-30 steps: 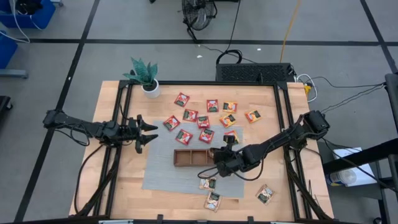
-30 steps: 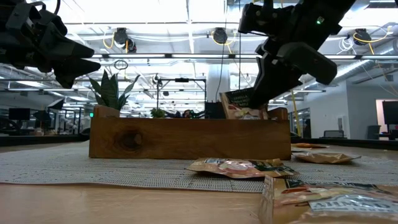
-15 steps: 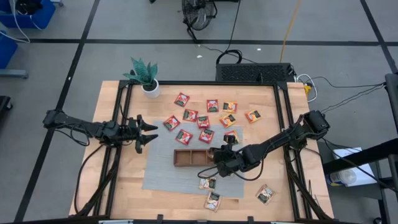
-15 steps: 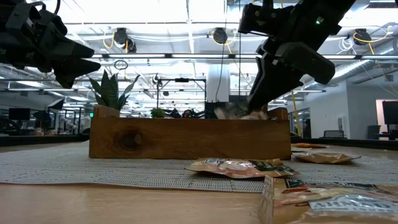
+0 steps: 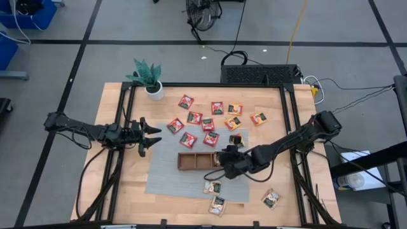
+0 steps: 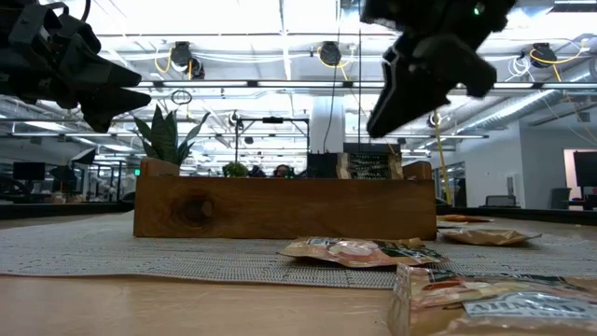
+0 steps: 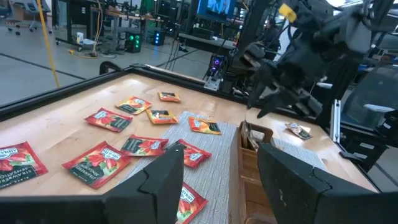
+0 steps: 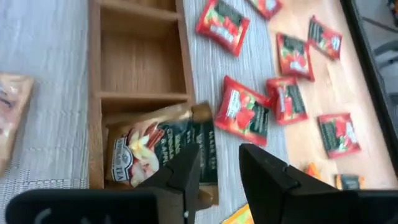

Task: Pick & Place Tea
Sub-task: Put the brown tea bag into the right compartment of the wood organizer

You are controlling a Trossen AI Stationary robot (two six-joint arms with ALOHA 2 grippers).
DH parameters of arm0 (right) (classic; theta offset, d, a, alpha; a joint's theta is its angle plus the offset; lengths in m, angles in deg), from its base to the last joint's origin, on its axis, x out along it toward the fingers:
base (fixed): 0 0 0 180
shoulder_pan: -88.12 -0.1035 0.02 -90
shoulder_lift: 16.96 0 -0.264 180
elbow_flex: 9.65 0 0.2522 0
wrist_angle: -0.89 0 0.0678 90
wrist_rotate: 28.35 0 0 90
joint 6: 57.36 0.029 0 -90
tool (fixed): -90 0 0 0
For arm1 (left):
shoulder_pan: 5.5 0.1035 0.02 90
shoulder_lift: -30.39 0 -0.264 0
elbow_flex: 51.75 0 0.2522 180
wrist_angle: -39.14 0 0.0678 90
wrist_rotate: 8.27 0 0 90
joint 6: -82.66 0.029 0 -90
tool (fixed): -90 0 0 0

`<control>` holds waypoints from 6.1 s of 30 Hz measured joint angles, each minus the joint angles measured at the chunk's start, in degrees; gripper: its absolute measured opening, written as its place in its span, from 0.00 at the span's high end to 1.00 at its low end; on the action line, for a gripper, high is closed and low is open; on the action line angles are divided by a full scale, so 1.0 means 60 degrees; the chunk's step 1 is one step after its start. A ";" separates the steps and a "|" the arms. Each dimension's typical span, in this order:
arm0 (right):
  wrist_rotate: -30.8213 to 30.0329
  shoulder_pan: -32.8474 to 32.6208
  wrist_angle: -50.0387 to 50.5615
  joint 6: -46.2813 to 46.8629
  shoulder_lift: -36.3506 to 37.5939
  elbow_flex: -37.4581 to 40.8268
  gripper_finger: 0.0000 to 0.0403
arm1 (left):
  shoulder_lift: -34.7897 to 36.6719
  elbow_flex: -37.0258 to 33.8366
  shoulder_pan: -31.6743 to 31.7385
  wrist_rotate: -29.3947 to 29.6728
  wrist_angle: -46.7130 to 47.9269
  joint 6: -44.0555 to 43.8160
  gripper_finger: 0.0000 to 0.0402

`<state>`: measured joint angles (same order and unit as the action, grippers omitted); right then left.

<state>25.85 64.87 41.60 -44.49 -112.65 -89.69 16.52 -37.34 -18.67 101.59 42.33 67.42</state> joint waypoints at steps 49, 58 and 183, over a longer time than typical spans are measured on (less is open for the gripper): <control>0.5415 0.1132 0.0738 -0.1769 -0.2270 -0.1150 1.00 | 0.0000 0.0000 0.0000 0.0004 0.0000 -0.0001 0.49; 0.4284 0.0958 0.0956 -0.1774 -0.2390 -0.1229 1.00 | 0.0000 0.0000 0.0000 0.0004 0.0000 0.0000 0.49; -0.0066 -0.0495 0.2556 -0.4077 -0.1270 -0.1567 1.00 | 0.0000 0.0000 0.0002 0.0000 0.0000 -0.0001 0.49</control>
<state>25.45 61.90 56.94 -68.95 -120.27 -99.09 16.52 -37.34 -18.66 101.59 42.33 67.41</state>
